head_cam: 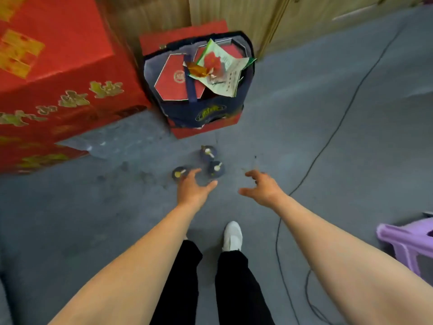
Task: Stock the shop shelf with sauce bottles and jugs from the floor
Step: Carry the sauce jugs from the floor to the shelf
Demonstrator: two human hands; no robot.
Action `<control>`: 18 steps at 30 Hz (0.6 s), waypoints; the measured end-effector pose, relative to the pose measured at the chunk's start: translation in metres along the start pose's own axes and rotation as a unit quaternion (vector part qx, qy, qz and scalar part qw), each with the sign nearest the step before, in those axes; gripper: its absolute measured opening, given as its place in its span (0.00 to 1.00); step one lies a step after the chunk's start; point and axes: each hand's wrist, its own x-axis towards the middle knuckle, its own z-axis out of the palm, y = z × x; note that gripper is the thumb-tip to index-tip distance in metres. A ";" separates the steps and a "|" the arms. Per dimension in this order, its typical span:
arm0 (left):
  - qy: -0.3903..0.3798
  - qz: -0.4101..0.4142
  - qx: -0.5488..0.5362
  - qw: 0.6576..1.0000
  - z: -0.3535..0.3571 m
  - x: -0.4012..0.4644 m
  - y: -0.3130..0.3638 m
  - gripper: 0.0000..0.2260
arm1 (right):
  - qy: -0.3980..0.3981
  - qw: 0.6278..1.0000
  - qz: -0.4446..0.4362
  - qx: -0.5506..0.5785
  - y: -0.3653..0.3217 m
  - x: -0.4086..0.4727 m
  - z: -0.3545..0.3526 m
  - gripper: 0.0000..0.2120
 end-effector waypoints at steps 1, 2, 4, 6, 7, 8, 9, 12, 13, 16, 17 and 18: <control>0.004 -0.005 -0.004 1.000 0.013 0.011 -0.011 0.28 | -0.009 1.000 0.003 -0.003 0.010 0.015 0.010 0.32; 0.008 -0.007 -0.014 1.000 0.026 0.023 -0.022 0.27 | -0.017 1.000 0.006 -0.004 0.019 0.031 0.019 0.33; 0.021 -0.010 -0.036 0.999 0.050 0.052 -0.045 0.24 | -0.026 1.000 0.010 -0.001 0.037 0.064 0.039 0.33; 0.032 -0.008 -0.051 0.998 0.074 0.083 -0.067 0.23 | -0.029 0.999 0.012 -0.007 0.055 0.098 0.057 0.33; 0.033 -0.007 -0.054 0.998 0.087 0.099 -0.076 0.22 | -0.033 0.999 0.012 -0.011 0.063 0.116 0.067 0.33; 0.034 -0.003 -0.060 0.998 0.100 0.114 -0.087 0.22 | -0.035 0.999 0.012 -0.014 0.071 0.134 0.076 0.33; 0.035 0.001 -0.065 0.997 0.113 0.129 -0.096 0.22 | -0.035 0.999 0.009 -0.019 0.078 0.152 0.085 0.33; 0.034 0.022 -0.070 0.997 0.154 0.172 -0.126 0.22 | -0.026 0.999 0.002 -0.036 0.098 0.203 0.111 0.34; 0.028 0.028 -0.069 0.997 0.166 0.184 -0.135 0.22 | -0.021 0.999 0.000 -0.036 0.104 0.219 0.120 0.34; 0.029 0.058 -0.070 0.995 0.196 0.220 -0.161 0.26 | 0.001 0.999 -0.018 -0.040 0.115 0.262 0.148 0.37; 0.030 0.067 -0.070 0.995 0.202 0.230 -0.165 0.27 | 0.005 0.999 -0.027 -0.039 0.117 0.273 0.156 0.39; 0.030 0.075 -0.071 0.994 0.208 0.240 -0.170 0.28 | 0.008 0.999 -0.036 -0.040 0.119 0.284 0.164 0.41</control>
